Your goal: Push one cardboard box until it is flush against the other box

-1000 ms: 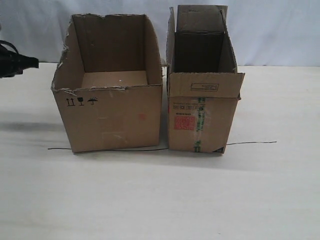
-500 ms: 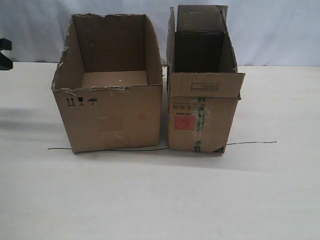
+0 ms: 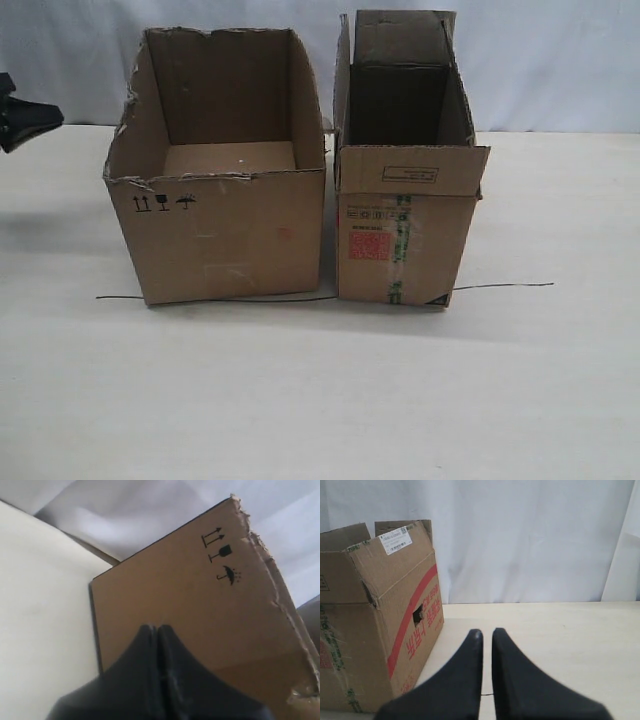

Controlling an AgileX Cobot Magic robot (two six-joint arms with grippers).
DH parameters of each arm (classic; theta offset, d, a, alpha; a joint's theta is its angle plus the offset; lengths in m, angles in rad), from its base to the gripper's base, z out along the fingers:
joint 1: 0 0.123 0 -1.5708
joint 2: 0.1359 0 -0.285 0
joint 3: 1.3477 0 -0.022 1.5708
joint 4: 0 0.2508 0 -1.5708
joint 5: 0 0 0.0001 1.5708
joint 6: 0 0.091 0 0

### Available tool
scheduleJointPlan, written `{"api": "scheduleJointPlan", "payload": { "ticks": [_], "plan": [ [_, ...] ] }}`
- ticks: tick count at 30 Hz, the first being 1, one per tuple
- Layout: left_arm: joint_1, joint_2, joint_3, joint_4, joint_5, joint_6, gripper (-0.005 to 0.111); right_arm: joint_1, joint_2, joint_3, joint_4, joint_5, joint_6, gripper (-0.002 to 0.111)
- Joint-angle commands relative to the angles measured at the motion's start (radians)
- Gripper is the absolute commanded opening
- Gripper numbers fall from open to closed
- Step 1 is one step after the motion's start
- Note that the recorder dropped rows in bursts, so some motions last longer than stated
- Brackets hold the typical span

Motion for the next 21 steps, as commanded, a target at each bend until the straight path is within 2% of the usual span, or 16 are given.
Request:
{"api": "scheduleJointPlan", "payload": {
  "ticks": [1, 9, 21],
  "plan": [
    [-0.049, 0.078, -0.035, -0.052, 0.033, 0.026, 0.000, 0.005, -0.003, 0.005, 0.002, 0.000, 0.000, 0.005],
    [-0.134, 0.167, -0.082, -0.052, 0.027, 0.033, 0.000, 0.005, -0.003, 0.005, 0.002, 0.000, 0.000, 0.005],
    [-0.207, 0.186, -0.130, -0.052, -0.008, 0.050, 0.000, 0.005, -0.003, 0.005, 0.002, 0.000, 0.000, 0.005]
  ]
}}
